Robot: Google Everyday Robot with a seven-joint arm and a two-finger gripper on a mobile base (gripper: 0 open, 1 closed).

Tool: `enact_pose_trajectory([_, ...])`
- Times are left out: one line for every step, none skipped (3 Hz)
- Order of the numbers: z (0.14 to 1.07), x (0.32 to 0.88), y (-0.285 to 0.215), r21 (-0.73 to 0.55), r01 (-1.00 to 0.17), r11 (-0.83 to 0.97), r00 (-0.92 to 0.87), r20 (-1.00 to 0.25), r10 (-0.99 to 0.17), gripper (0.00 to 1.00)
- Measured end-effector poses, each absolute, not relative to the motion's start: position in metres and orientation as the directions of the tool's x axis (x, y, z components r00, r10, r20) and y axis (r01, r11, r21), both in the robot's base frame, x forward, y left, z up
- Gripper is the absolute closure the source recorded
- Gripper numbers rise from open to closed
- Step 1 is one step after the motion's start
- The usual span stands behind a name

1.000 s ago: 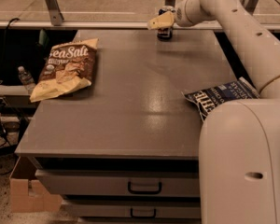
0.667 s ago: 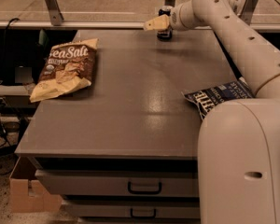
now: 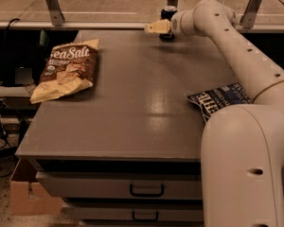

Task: Move pepsi can near blue chip bag

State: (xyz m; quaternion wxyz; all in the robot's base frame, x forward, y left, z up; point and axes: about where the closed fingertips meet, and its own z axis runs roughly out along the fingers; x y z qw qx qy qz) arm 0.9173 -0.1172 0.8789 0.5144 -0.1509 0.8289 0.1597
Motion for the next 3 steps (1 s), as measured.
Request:
enact_pose_trajectory([0.876, 0.930, -0.123, 0.105, -0.416, 0.903, -0.399, -0.914, -0.078, 0.18])
enact_pose_trajectory([0.878, 0.938, -0.131, 0.095, -0.412, 0.906, -0.374, -0.924, -0.073, 0.42])
enact_pose_trajectory([0.881, 0.938, -0.140, 0.095, -0.415, 0.905, -0.364, -0.929, -0.069, 0.72])
